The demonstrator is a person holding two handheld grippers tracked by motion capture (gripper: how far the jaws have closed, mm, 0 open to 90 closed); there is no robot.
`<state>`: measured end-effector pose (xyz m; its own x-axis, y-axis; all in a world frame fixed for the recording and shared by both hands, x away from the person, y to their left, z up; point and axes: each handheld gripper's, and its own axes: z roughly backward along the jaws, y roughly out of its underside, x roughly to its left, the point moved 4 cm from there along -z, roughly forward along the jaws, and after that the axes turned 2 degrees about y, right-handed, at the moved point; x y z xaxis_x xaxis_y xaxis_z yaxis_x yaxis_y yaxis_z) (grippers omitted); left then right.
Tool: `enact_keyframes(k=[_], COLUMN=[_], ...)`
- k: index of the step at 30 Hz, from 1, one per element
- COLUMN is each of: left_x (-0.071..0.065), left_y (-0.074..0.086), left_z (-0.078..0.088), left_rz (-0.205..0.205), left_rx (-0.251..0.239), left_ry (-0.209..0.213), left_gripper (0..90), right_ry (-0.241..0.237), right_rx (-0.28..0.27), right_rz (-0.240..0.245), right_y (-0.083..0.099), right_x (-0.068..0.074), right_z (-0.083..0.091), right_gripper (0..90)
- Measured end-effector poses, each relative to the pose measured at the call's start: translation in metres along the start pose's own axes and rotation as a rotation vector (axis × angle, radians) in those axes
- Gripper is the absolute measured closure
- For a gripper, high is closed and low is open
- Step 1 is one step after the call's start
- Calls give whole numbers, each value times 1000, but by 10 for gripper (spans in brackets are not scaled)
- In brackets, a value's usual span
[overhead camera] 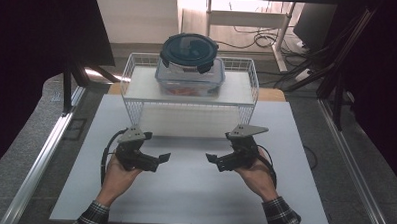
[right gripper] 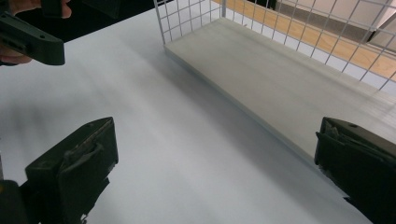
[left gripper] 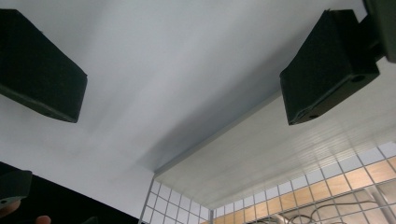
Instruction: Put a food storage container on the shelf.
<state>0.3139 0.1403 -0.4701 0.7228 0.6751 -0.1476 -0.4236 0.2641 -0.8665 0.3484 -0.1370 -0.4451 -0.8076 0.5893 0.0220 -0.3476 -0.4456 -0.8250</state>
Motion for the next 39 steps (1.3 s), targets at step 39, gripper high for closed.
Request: enact_keyframes(k=[39], left_x=[-23], left_y=[86], left_z=[34], left_rz=[-8], left_rx=[72], left_ry=[-80], left_gripper=[0], right_ry=[70], right_rx=[16], right_rz=[-37], right_y=[92], right_x=[15], right_z=[38], right_gripper=[0])
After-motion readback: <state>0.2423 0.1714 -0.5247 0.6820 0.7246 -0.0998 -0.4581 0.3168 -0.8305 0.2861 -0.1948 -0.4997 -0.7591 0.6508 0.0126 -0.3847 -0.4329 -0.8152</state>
